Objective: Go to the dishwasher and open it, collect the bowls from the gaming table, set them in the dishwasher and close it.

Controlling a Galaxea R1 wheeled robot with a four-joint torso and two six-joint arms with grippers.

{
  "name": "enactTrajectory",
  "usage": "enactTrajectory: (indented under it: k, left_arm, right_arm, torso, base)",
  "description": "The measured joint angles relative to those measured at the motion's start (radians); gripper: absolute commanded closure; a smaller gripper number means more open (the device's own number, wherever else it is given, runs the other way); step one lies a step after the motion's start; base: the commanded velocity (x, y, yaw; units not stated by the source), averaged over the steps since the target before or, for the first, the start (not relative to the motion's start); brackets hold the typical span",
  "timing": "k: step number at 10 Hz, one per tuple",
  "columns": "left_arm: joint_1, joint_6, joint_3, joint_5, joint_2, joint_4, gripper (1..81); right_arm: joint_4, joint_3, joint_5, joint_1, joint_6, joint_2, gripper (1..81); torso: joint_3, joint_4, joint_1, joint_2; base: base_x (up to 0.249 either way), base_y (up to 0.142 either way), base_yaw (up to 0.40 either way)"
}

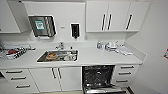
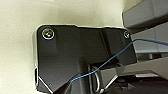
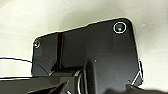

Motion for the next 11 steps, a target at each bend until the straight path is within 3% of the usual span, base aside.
enactTrajectory:
  k: [6,11]
  left_arm:
    - [0.003,0.0,-0.009,0.003,0.007,0.0,1.0]
    - [0.005,0.0,-0.009,0.003,0.008,0.0,1.0]
  right_arm:
    - [0.0,-0.006,-0.001,-0.001,0.0,0.003,1.0]
    - [-0.001,-0.009,0.0,-0.003,0.0,0.006,1.0]
  torso:
    - [0.013,0.0,-0.115,0.179]
    - [0.114,0.0,-0.126,0.192]
  base:
    - [0.0,0.0,0.0]
    - [0.0,0.0,0.0]
